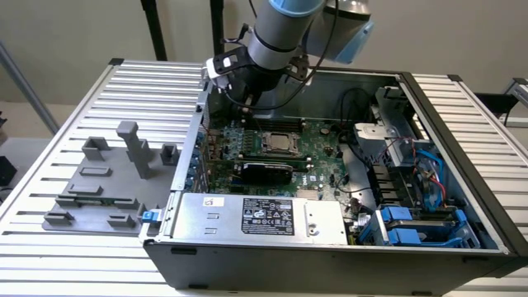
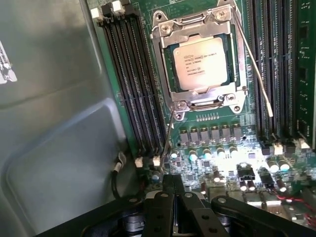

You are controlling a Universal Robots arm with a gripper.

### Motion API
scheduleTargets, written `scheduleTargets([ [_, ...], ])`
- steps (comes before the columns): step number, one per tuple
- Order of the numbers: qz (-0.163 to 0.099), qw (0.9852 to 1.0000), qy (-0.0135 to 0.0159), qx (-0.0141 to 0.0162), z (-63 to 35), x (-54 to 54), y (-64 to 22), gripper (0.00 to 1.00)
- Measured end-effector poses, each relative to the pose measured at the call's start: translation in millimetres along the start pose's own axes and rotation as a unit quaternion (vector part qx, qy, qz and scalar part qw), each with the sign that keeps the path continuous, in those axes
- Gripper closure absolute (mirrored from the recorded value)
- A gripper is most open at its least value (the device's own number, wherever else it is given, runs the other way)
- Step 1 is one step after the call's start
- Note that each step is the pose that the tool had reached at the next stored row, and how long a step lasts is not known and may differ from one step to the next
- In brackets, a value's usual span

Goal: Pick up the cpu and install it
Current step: 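Install the first cpu locking lever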

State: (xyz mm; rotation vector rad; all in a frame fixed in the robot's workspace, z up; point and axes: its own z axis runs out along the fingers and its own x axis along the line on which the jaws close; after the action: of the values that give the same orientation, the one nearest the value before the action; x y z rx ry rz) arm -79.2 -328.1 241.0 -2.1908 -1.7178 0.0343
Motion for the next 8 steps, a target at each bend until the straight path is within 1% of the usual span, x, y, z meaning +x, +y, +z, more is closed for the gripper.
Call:
scheduleTargets([
  [3, 0.015, 0.9999, 0.005, -0.0031, -0.2, 0.1, 0.0, 0.89],
  [5, 0.023, 0.9997, 0.0076, -0.0049, -0.5, 0.1, -0.1, 0.89],
  [8, 0.031, 0.9994, 0.0103, -0.0077, -1.0, 0.3, 0.0, 0.89],
])
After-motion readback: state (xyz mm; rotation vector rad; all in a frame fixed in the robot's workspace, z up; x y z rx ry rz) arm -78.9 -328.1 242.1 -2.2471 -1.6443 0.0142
